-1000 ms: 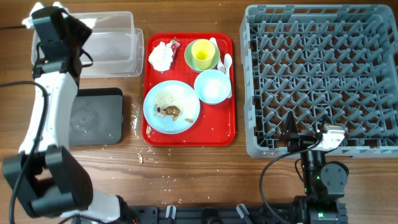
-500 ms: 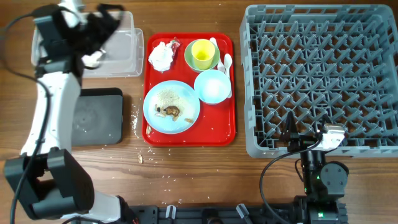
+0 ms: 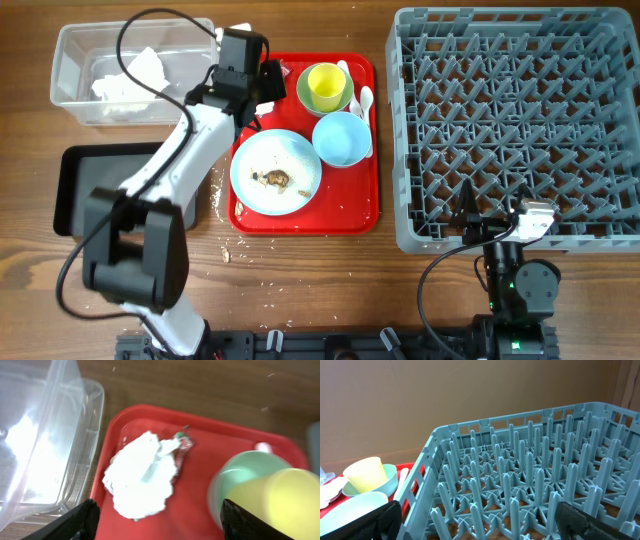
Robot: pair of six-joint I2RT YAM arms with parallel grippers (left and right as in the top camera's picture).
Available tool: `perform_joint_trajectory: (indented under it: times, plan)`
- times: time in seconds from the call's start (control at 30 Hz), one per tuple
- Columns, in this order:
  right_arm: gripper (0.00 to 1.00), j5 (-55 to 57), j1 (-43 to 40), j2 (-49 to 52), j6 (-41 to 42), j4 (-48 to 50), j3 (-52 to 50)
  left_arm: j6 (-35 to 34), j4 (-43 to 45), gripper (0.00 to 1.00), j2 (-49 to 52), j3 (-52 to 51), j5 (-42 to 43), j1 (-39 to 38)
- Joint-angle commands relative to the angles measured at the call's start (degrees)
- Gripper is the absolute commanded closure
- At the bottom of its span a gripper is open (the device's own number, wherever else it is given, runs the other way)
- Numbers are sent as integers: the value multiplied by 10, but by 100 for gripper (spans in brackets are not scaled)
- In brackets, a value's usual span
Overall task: Sort waste into correct bins and load items into the dishwasher rack
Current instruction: 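Grasp the tissue with the left gripper and drop it into the clear bin, then grasp the red candy wrapper on the tray with the left gripper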
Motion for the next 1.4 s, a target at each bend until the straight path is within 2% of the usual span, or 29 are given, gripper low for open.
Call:
perform_joint_trajectory:
  times: [0.0, 0.07, 0.3, 0.53, 0.57, 0.63, 0.73, 0.77, 0.83, 0.87, 0.9, 0.93, 0.97, 1.03, 1.37]
  plan:
    - [0, -5, -3, -1, -10, 3, 0, 32, 16, 21, 39, 0, -9, 6]
    - [0, -5, -3, -1, -10, 3, 0, 59, 24, 20, 58, 0, -9, 6]
    - [0, -5, -3, -1, -10, 3, 0, 59, 42, 21, 108, 0, -5, 6]
    - [0, -5, -3, -1, -10, 3, 0, 59, 46, 36, 119, 0, 6, 6]
    - [1, -5, -3, -1, -10, 3, 0, 72, 50, 36, 125, 0, 6, 6]
    - [0, -5, -3, -1, -10, 3, 0, 72, 54, 30, 136, 0, 6, 5]
    - [0, -5, -3, -1, -10, 3, 0, 71, 63, 36, 148, 0, 6, 5]
    - [2, -5, -3, -1, -10, 3, 0, 71, 63, 36, 150, 0, 6, 5]
    - [0, -5, -3, -1, -10, 3, 0, 71, 64, 36, 151, 0, 6, 5]
    - [0, -5, -3, -1, -10, 3, 0, 71, 67, 39, 151, 0, 6, 5]
    - [0, -5, -3, -1, -10, 3, 0, 71, 69, 51, 151, 1, 6, 4]
    - [0, -5, -3, -1, -10, 3, 0, 71, 70, 64, 150, 1, 6, 3]
    - [0, -5, -3, -1, -10, 3, 0, 71, 67, 85, 143, 1, 6, 1]
    - [0, -5, -3, -1, -10, 3, 0, 68, 62, 94, 123, 1, 6, -3]
    - [0, -5, -3, -1, -10, 3, 0, 21, -34, 96, -9, 1, 6, -7]
